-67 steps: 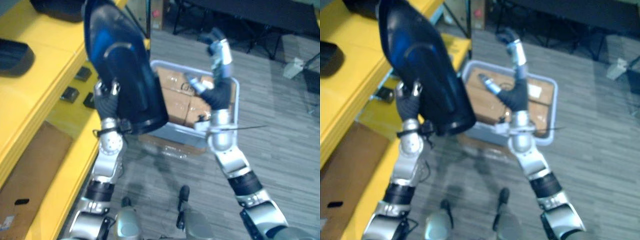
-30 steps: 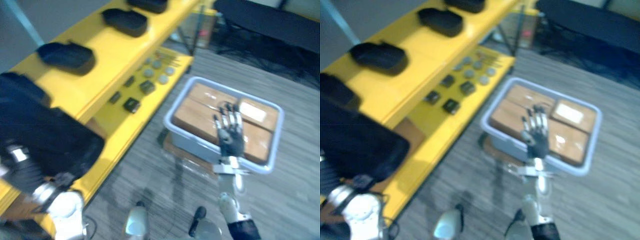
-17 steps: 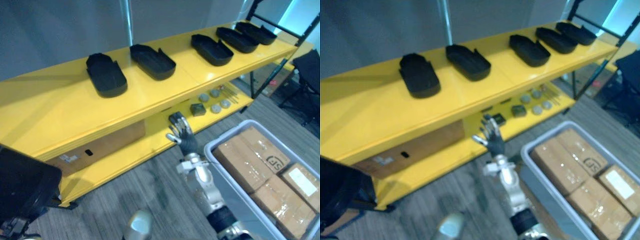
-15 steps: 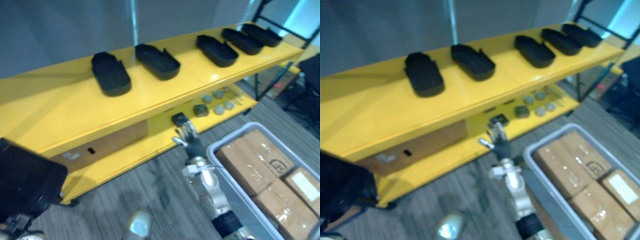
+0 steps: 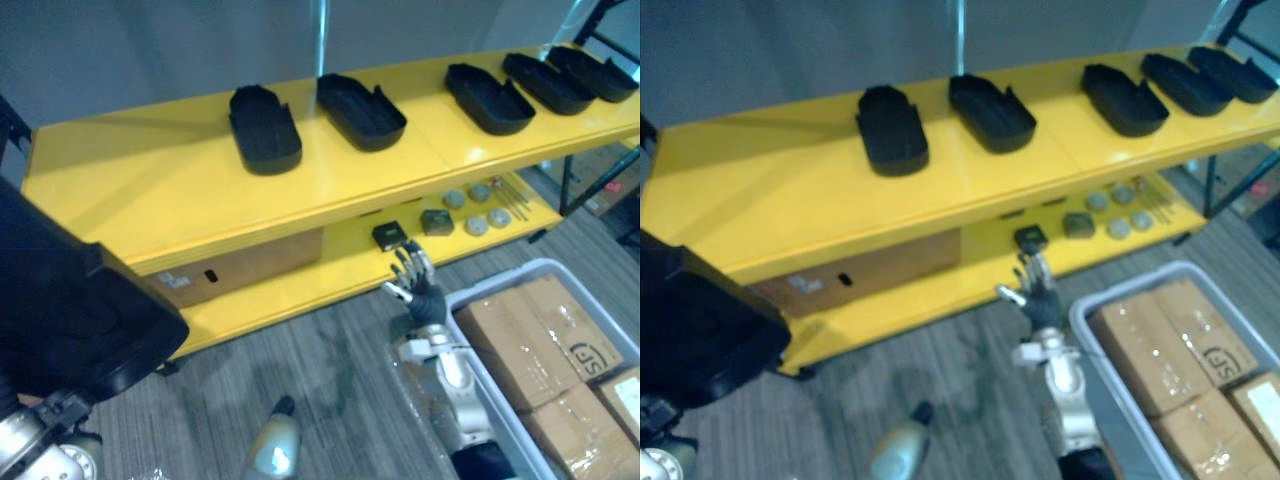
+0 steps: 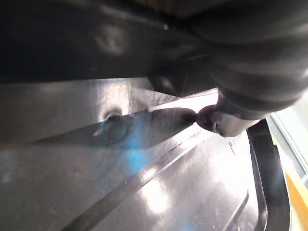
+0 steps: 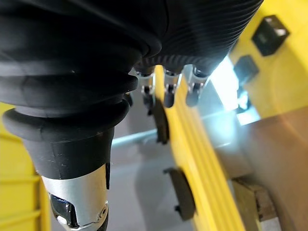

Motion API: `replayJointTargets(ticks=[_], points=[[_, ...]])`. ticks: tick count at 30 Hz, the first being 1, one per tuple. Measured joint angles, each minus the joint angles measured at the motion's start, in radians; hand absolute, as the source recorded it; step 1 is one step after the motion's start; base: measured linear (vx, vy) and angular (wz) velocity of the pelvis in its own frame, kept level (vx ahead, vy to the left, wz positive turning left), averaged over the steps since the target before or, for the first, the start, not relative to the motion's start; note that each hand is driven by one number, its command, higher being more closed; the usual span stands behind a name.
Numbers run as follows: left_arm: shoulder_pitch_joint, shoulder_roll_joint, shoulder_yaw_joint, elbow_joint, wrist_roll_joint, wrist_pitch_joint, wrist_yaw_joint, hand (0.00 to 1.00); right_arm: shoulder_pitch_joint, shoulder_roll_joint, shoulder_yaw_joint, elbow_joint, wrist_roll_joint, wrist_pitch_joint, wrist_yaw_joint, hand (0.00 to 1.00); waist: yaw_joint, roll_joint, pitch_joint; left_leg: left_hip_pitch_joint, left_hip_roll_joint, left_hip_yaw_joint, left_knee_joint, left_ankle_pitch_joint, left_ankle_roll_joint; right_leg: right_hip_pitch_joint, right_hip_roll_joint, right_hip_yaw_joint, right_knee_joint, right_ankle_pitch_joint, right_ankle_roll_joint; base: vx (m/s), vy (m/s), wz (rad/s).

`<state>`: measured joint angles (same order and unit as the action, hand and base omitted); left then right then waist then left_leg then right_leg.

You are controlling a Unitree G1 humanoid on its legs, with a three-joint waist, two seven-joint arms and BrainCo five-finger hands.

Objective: Walk over and take plastic housings, then place them on the shelf

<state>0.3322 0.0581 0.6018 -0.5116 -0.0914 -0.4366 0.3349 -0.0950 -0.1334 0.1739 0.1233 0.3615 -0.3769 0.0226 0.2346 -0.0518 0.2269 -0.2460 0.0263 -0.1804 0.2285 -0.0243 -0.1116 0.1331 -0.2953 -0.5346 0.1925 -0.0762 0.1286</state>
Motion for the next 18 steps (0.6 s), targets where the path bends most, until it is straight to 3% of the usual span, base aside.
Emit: replayJointTargets(ticks=[3, 7, 10, 12, 14, 16, 18], points=[[-0.031, 0.019, -0.038, 0.000, -0.021, 0.000, -0.011, 1.00, -0.059, -0.008, -0.031, -0.010, -0.023, -0.003, 0.023, 0.00, -0.003, 0.003, 0.033, -0.002, 0.003, 0.029, -0.030, 0.020, 0.005, -0.020, 0.001, 0.035, -0.039, -0.001, 0.000, -0.12, 0.004, -0.31], [-0.080, 0.023, -0.059, 0.002, -0.017, 0.000, 0.008, 1.00, -0.116, -0.035, -0.087, -0.031, -0.022, -0.014, 0.045, 0.00, -0.019, 0.019, 0.079, -0.054, 0.020, 0.058, 0.013, 0.021, 0.004, -0.066, 0.007, 0.066, -0.045, -0.012, 0.027, -0.11, 0.018, -0.19], [-0.085, 0.042, -0.059, 0.003, -0.004, 0.000, 0.019, 1.00, -0.114, -0.035, -0.116, -0.033, -0.020, -0.021, 0.044, 0.00, -0.023, 0.026, 0.094, -0.099, 0.017, 0.057, 0.152, -0.058, 0.016, -0.058, -0.001, 0.068, -0.004, -0.037, 0.050, -0.02, 0.074, -0.02], [-0.084, 0.067, -0.057, 0.005, 0.029, 0.001, 0.019, 1.00, -0.098, -0.031, -0.131, -0.036, -0.019, -0.036, 0.041, 0.00, -0.018, 0.020, 0.097, -0.120, 0.003, 0.058, 0.232, -0.114, 0.030, -0.041, -0.020, 0.063, 0.023, -0.056, 0.036, 0.05, 0.139, 0.16], [-0.077, 0.073, -0.057, 0.016, 0.033, 0.000, 0.013, 1.00, -0.063, -0.026, -0.141, -0.038, -0.019, -0.059, 0.017, 0.00, -0.015, 0.017, 0.102, -0.101, -0.016, 0.063, 0.270, -0.152, 0.052, -0.038, -0.044, 0.072, 0.106, -0.035, 0.011, 0.10, 0.158, 0.27], [-0.059, 0.076, -0.044, 0.025, 0.074, 0.000, 0.013, 1.00, -0.017, -0.003, -0.145, -0.040, -0.021, -0.081, -0.010, 0.00, -0.009, 0.018, 0.100, -0.065, -0.030, 0.053, 0.272, -0.170, 0.086, -0.092, -0.076, 0.139, 0.270, 0.039, -0.082, 0.16, 0.261, 0.26], [-0.038, 0.100, -0.008, 0.024, 0.092, 0.000, 0.012, 1.00, -0.013, 0.019, -0.154, -0.047, -0.028, -0.090, -0.029, 0.00, -0.012, 0.017, 0.099, -0.017, -0.041, 0.026, 0.264, -0.195, 0.117, -0.158, -0.081, 0.248, 0.417, 0.164, -0.089, 0.24, 0.217, 0.26]])
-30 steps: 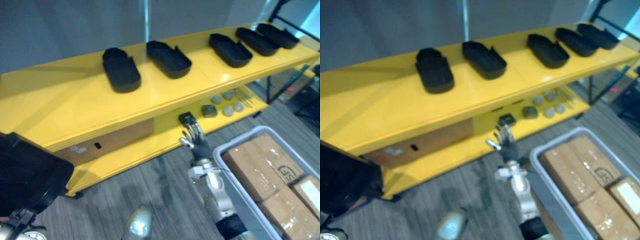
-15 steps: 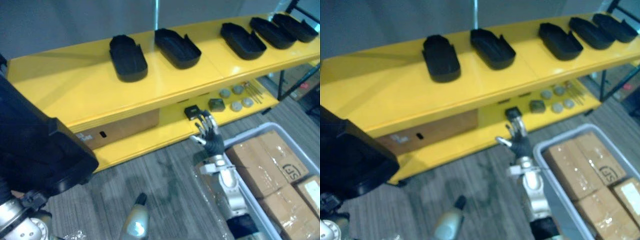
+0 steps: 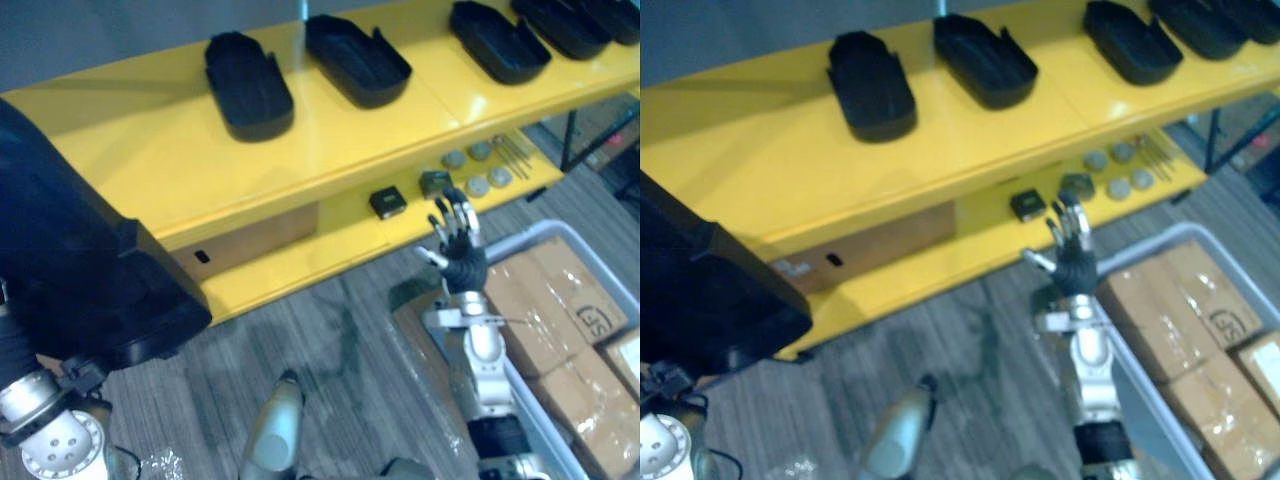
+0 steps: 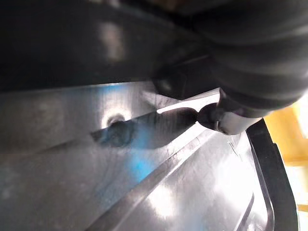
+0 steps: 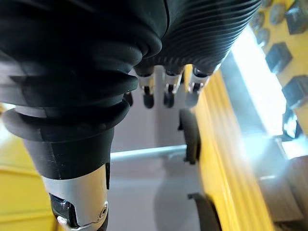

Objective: Walk over and take plastic housings, then place them on the shelf

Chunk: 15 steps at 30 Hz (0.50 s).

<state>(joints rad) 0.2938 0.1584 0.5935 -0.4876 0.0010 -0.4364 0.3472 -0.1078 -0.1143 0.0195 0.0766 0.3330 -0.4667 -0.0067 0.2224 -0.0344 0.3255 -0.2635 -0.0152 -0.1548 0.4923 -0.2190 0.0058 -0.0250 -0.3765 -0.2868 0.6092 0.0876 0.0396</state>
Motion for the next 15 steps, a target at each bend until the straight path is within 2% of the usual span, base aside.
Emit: replayJointTargets(ticks=[1, 2, 3, 4, 5, 6, 8, 10, 11, 12, 13, 14, 15], points=[[-0.001, 0.008, 0.008, 0.000, 0.002, 0.000, 0.001, 1.00, 0.001, 0.001, -0.006, 0.000, -0.004, -0.002, -0.001, 0.00, -0.003, 0.003, 0.001, 0.008, -0.005, -0.012, -0.005, -0.004, 0.008, -0.020, 0.009, 0.021, 0.051, -0.050, 0.018, 0.23, 0.109, 0.44], [-0.015, 0.014, 0.023, 0.000, 0.004, 0.001, 0.001, 1.00, -0.001, 0.000, -0.026, 0.000, -0.013, -0.004, -0.004, 0.00, -0.010, -0.001, -0.003, 0.027, -0.011, -0.034, -0.019, -0.007, 0.018, -0.049, 0.043, 0.045, 0.099, -0.165, 0.022, 0.23, 0.050, 0.47], [-0.023, 0.016, 0.031, 0.000, 0.004, 0.003, 0.002, 1.00, -0.003, 0.000, -0.049, -0.003, -0.020, -0.005, -0.012, 0.00, -0.012, -0.002, -0.004, 0.047, -0.015, -0.047, -0.036, -0.008, 0.022, -0.064, 0.071, 0.043, 0.093, -0.223, 0.027, 0.28, 0.051, 0.54], [-0.035, 0.026, 0.035, 0.001, 0.002, 0.009, 0.002, 1.00, -0.005, -0.004, -0.092, -0.013, -0.033, -0.005, -0.018, 0.00, -0.017, 0.000, -0.003, 0.073, -0.016, -0.064, -0.053, -0.010, 0.025, -0.087, 0.108, 0.043, 0.056, -0.272, 0.028, 0.24, 0.026, 0.42], [-0.046, 0.034, 0.034, 0.001, 0.000, 0.019, 0.001, 1.00, -0.007, -0.013, -0.125, -0.024, -0.033, -0.005, -0.018, 0.00, -0.019, 0.003, -0.004, 0.088, -0.018, -0.076, -0.062, -0.015, 0.026, -0.109, 0.131, 0.050, 0.009, -0.292, 0.026, 0.19, 0.000, 0.41], [-0.057, 0.035, 0.033, 0.002, 0.000, 0.030, 0.001, 1.00, -0.007, -0.023, -0.147, -0.032, -0.033, -0.005, -0.018, 0.00, -0.022, 0.010, -0.009, 0.094, -0.018, -0.086, -0.065, -0.019, 0.026, -0.129, 0.149, 0.063, -0.026, -0.296, 0.027, 0.24, -0.043, 0.52], [-0.104, 0.035, 0.015, 0.038, -0.001, 0.055, 0.001, 1.00, -0.004, -0.089, -0.232, -0.063, -0.033, -0.004, -0.027, 0.00, -0.060, 0.035, -0.028, 0.111, -0.022, -0.171, -0.059, -0.040, 0.014, -0.195, 0.219, 0.193, -0.173, -0.284, 0.044, 0.31, -0.114, 0.95], [-0.134, 0.036, 0.004, 0.061, -0.001, 0.075, -0.001, 1.00, -0.001, -0.116, -0.287, -0.090, -0.033, 0.000, -0.046, 0.00, -0.093, 0.049, -0.032, 0.129, -0.031, -0.241, -0.043, -0.058, -0.004, -0.212, 0.248, 0.292, -0.248, -0.269, 0.066, 0.23, -0.185, 1.27], [-0.151, 0.040, -0.016, 0.071, -0.003, 0.080, -0.003, 1.00, 0.017, -0.128, -0.331, -0.127, -0.033, 0.005, -0.065, 0.00, -0.109, 0.051, -0.038, 0.137, -0.041, -0.295, -0.017, -0.082, -0.024, -0.221, 0.256, 0.354, -0.267, -0.257, 0.069, 0.33, -0.344, 1.57], [-0.155, 0.043, -0.033, 0.072, -0.004, 0.082, -0.010, 1.00, 0.033, -0.132, -0.355, -0.155, -0.033, 0.009, -0.075, 0.00, -0.120, 0.044, -0.043, 0.142, -0.051, -0.328, 0.007, -0.099, -0.042, -0.221, 0.255, 0.378, -0.268, -0.253, 0.068, 0.41, -0.462, 1.77], [-0.152, 0.058, -0.056, 0.070, -0.004, 0.082, -0.019, 1.00, 0.054, -0.132, -0.370, -0.189, -0.032, 0.010, -0.085, 0.00, -0.123, 0.014, -0.065, 0.139, -0.060, -0.317, 0.022, -0.118, -0.069, -0.218, 0.243, 0.380, -0.267, -0.223, 0.060, 0.40, -0.498, 1.58], [-0.131, 0.066, -0.068, 0.059, -0.003, 0.079, -0.026, 1.00, 0.059, -0.141, -0.371, -0.225, -0.032, 0.009, -0.086, 0.00, -0.122, -0.015, -0.088, 0.133, -0.042, -0.243, 0.030, -0.147, -0.097, -0.214, 0.223, 0.365, -0.249, -0.174, 0.143, 0.30, -0.428, 1.24], [-0.114, 0.038, -0.080, 0.053, -0.003, 0.081, -0.031, 1.00, 0.052, -0.155, -0.371, -0.231, -0.031, 0.008, -0.088, 0.00, -0.117, 0.015, -0.093, 0.131, -0.002, -0.222, 0.040, -0.159, -0.106, -0.211, 0.248, 0.331, -0.225, -0.190, 0.114, 0.22, -0.413, 0.79]])
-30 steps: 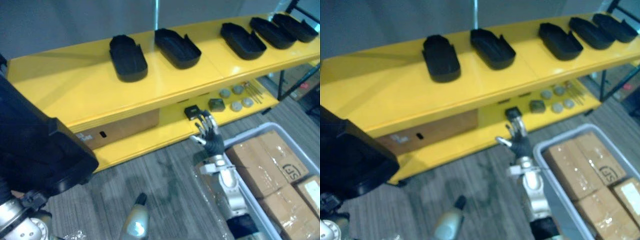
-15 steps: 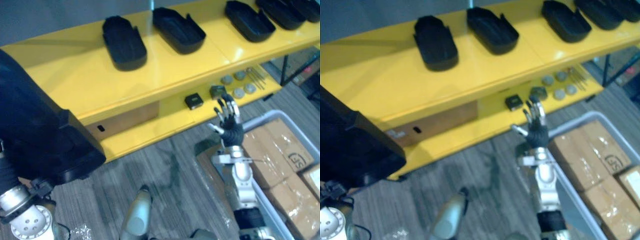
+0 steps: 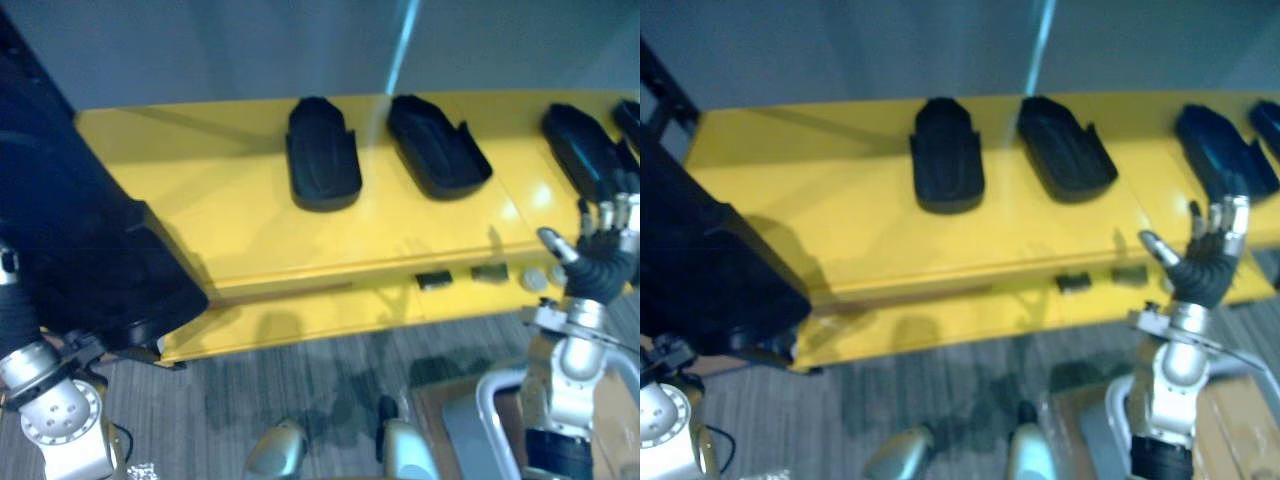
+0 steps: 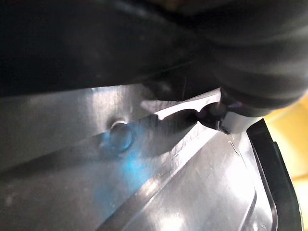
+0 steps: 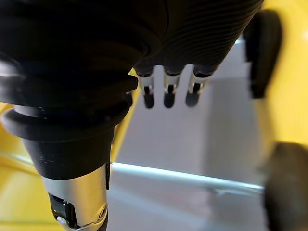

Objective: Walk over and take plastic housings, then place them on the shelf

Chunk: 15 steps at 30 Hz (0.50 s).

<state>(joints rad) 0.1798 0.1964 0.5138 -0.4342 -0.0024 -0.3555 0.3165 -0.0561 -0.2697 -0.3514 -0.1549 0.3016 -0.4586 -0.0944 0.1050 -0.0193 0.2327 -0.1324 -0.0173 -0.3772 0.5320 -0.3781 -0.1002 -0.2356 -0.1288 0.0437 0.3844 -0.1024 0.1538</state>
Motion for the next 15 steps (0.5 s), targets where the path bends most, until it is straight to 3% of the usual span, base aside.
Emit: replayJointTargets(ticks=[1, 3, 6, 15], points=[[0.043, -0.033, -0.018, -0.017, 0.000, 0.003, -0.016, 1.00, -0.012, -0.019, 0.002, -0.006, 0.001, 0.000, -0.002, 0.00, 0.010, 0.036, -0.021, -0.004, 0.066, 0.048, -0.017, -0.002, -0.006, 0.008, 0.036, -0.034, 0.001, -0.017, -0.027, 0.13, -0.317, 0.36], [0.070, -0.041, -0.020, -0.028, 0.000, 0.003, -0.028, 1.00, -0.034, -0.026, 0.001, -0.002, -0.008, 0.002, -0.040, 0.00, 0.022, 0.058, -0.030, 0.026, 0.124, 0.122, -0.115, 0.040, -0.027, 0.009, 0.051, -0.062, 0.004, -0.031, -0.053, 0.14, -0.336, 0.39], [0.022, -0.038, -0.022, -0.027, 0.006, 0.006, -0.008, 1.00, -0.040, -0.031, -0.030, 0.009, -0.117, 0.003, -0.181, 0.00, -0.012, 0.088, -0.029, 0.036, 0.181, 0.277, -0.245, 0.133, -0.062, 0.017, 0.043, -0.121, -0.028, -0.016, -0.072, 0.09, -0.229, 0.48], [-0.014, 0.030, -0.008, 0.070, 0.011, 0.100, 0.064, 1.00, 0.084, 0.017, -0.241, -0.003, -0.260, -0.018, -0.523, 0.00, -0.065, 0.084, -0.024, 0.084, 0.152, 0.337, -0.281, 0.146, -0.043, 0.082, 0.015, -0.093, -0.120, 0.029, -0.043, -0.01, 0.047, -0.05]])
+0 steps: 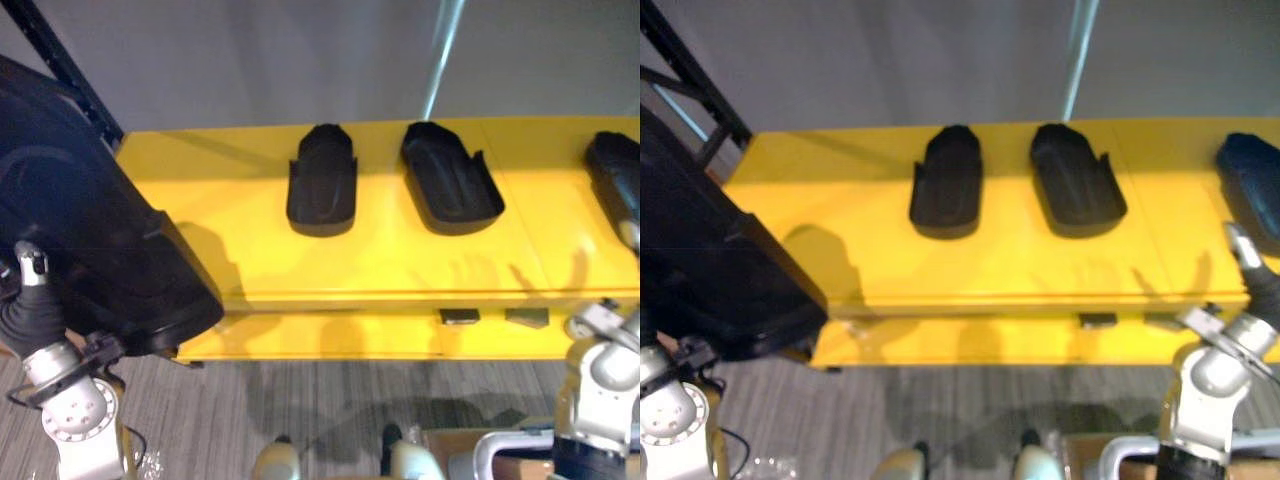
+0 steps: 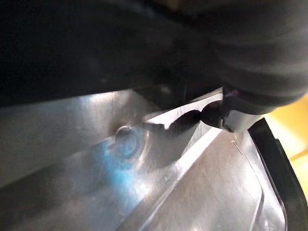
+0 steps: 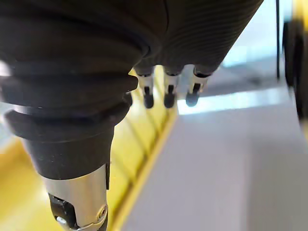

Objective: Walk over and take plastic housings, then place them on the shelf

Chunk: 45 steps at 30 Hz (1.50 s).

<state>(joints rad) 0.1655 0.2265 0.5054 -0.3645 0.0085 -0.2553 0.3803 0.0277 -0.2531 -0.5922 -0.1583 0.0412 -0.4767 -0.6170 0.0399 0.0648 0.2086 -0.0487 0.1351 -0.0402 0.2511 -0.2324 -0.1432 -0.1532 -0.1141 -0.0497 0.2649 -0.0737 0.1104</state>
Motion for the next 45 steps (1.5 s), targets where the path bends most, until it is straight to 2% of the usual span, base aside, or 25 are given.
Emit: replayJointTargets(ticks=[2, 4, 6, 8, 9, 10, 11, 13, 14, 15, 18, 20, 23, 27, 29, 37, 42, 45], points=[[0.006, 0.004, 0.030, 0.004, 0.007, 0.028, -0.002, 1.00, 0.035, 0.009, -0.055, 0.003, 0.007, 0.006, -0.052, 0.00, -0.012, 0.001, 0.000, 0.015, -0.010, 0.039, -0.003, 0.003, 0.005, 0.000, -0.007, 0.026, -0.006, 0.006, 0.008, 0.01, 0.059, -0.25], [0.009, 0.025, 0.065, 0.029, 0.014, 0.060, -0.006, 1.00, 0.066, 0.009, -0.075, 0.015, 0.030, 0.007, -0.031, 0.00, -0.030, 0.007, 0.002, 0.037, -0.011, 0.063, -0.013, 0.003, 0.005, 0.015, -0.009, 0.042, -0.023, 0.015, 0.013, 0.01, 0.064, -0.35], [0.007, 0.118, 0.089, 0.105, 0.014, 0.101, -0.018, 1.00, 0.108, 0.010, -0.099, 0.059, 0.086, 0.007, 0.026, 0.00, -0.037, 0.010, 0.000, 0.054, -0.012, 0.098, -0.028, 0.006, 0.008, 0.014, -0.004, 0.062, -0.034, 0.024, 0.013, 0.00, 0.050, -0.34], [-0.036, 0.277, 0.112, 0.266, 0.015, 0.168, -0.064, 1.00, 0.162, 0.010, -0.137, 0.179, 0.169, 0.015, 0.115, 0.00, -0.058, 0.016, 0.000, 0.068, -0.015, 0.121, -0.041, 0.009, 0.011, 0.013, -0.004, 0.084, -0.045, 0.032, 0.017, 0.00, 0.022, -0.25], [-0.057, 0.317, 0.112, 0.313, 0.009, 0.184, -0.079, 1.00, 0.175, 0.010, -0.145, 0.214, 0.190, 0.019, 0.135, 0.00, -0.059, 0.018, 0.000, 0.069, -0.015, 0.131, -0.042, 0.009, 0.011, 0.012, -0.004, 0.090, -0.049, 0.036, 0.018, -0.02, 0.028, -0.28], [-0.108, 0.392, 0.108, 0.415, 0.002, 0.214, -0.102, 1.00, 0.198, 0.008, -0.149, 0.292, 0.226, 0.023, 0.170, 0.00, -0.065, 0.018, 0.000, 0.070, -0.017, 0.147, -0.047, 0.009, 0.011, 0.009, -0.002, 0.105, -0.060, 0.044, 0.022, -0.02, 0.024, -0.25], [-0.138, 0.425, 0.106, 0.467, -0.004, 0.229, -0.115, 1.00, 0.206, 0.008, -0.148, 0.331, 0.244, 0.025, 0.189, 0.00, -0.069, 0.019, 0.001, 0.071, -0.017, 0.154, -0.049, 0.010, 0.011, 0.009, -0.002, 0.109, -0.066, 0.050, 0.022, -0.02, 0.030, -0.25], [-0.267, 0.557, 0.043, 0.659, -0.011, 0.291, -0.152, 1.00, 0.231, 0.008, -0.144, 0.487, 0.317, 0.029, 0.253, 0.00, -0.088, 0.018, 0.001, 0.071, -0.023, 0.165, -0.049, 0.010, 0.012, 0.009, 0.001, 0.129, -0.079, 0.062, 0.028, -0.01, 0.017, -0.15], [-0.296, 0.588, 0.017, 0.695, -0.011, 0.307, -0.164, 1.00, 0.237, 0.008, -0.142, 0.519, 0.336, 0.031, 0.270, 0.00, -0.091, 0.017, 0.002, 0.073, -0.023, 0.172, -0.049, 0.010, 0.012, 0.009, 0.001, 0.135, -0.083, 0.065, 0.029, 0.00, 0.032, -0.23], [-0.371, 0.661, -0.058, 0.788, -0.011, 0.337, -0.197, 1.00, 0.243, 0.009, -0.138, 0.603, 0.362, 0.031, 0.313, 0.00, -0.098, 0.015, 0.003, 0.081, -0.022, 0.193, -0.049, 0.010, 0.012, 0.012, 0.001, 0.145, -0.089, 0.070, 0.030, 0.01, 0.036, -0.21], [-0.528, 0.757, -0.184, 0.936, -0.004, 0.390, -0.281, 1.00, 0.261, 0.016, -0.090, 0.696, 0.377, 0.032, 0.376, 0.00, -0.118, 0.014, 0.004, 0.083, -0.021, 0.216, -0.044, 0.009, 0.012, 0.013, 0.003, 0.158, -0.098, 0.077, 0.031, 0.01, 0.023, -0.14], [-0.605, 0.794, -0.236, 0.986, 0.004, 0.403, -0.329, 1.00, 0.262, 0.023, -0.051, 0.730, 0.377, 0.034, 0.391, 0.00, -0.134, 0.010, 0.007, 0.081, -0.017, 0.218, -0.034, 0.006, 0.015, 0.014, 0.005, 0.159, -0.099, 0.078, 0.031, 0.01, 0.004, -0.07], [-0.706, 0.825, -0.297, 1.017, 0.014, 0.418, -0.392, 1.00, 0.253, 0.047, -0.012, 0.778, 0.377, 0.048, 0.397, 0.00, -0.136, 0.001, 0.037, 0.081, -0.007, 0.233, -0.016, -0.007, 0.017, 0.014, 0.011, 0.165, -0.097, 0.080, 0.027, -0.01, 0.004, -0.11], [-0.773, 0.827, -0.353, 1.047, 0.054, 0.458, -0.433, 1.00, 0.236, 0.058, -0.006, 0.828, 0.377, 0.072, 0.392, 0.00, -0.147, -0.001, 0.083, 0.065, -0.003, 0.243, 0.020, -0.024, 0.022, 0.011, 0.012, 0.169, -0.092, 0.081, 0.028, -0.01, 0.010, -0.04], [-0.791, 0.827, -0.367, 1.081, 0.098, 0.496, -0.445, 1.00, 0.229, 0.060, 0.010, 0.847, 0.376, 0.088, 0.378, 0.00, -0.158, -0.006, 0.102, 0.044, 0.012, 0.246, 0.059, -0.045, 0.021, 0.003, 0.018, 0.173, -0.089, 0.082, 0.029, 0.00, 0.014, -0.04], [-0.873, 0.828, -0.377, 1.175, 0.167, 0.598, -0.448, 1.00, 0.227, 0.068, 0.032, 0.857, 0.376, 0.104, 0.354, 0.00, -0.154, -0.052, 0.172, -0.031, 0.036, 0.272, 0.168, -0.069, 0.010, -0.059, 0.037, 0.195, -0.052, 0.083, 0.030, 0.00, 0.015, -0.06], [-0.882, 0.836, -0.376, 1.177, 0.167, 0.624, -0.438, 1.00, 0.222, 0.052, 0.034, 0.857, 0.374, 0.104, 0.330, 0.00, -0.137, -0.052, 0.210, -0.063, 0.075, 0.276, 0.248, -0.113, 0.012, -0.080, 0.068, 0.203, -0.021, 0.078, 0.024, -0.03, 0.011, -0.11], [-0.889, 0.873, -0.374, 1.177, 0.166, 0.630, -0.422, 1.00, 0.220, 0.032, 0.033, 0.849, 0.366, 0.104, 0.328, 0.00, -0.133, -0.058, 0.232, -0.089, 0.093, 0.277, 0.296, -0.135, 0.016, -0.097, 0.082, 0.209, 0.001, 0.078, 0.024, -0.07, 0.029, -0.09]])
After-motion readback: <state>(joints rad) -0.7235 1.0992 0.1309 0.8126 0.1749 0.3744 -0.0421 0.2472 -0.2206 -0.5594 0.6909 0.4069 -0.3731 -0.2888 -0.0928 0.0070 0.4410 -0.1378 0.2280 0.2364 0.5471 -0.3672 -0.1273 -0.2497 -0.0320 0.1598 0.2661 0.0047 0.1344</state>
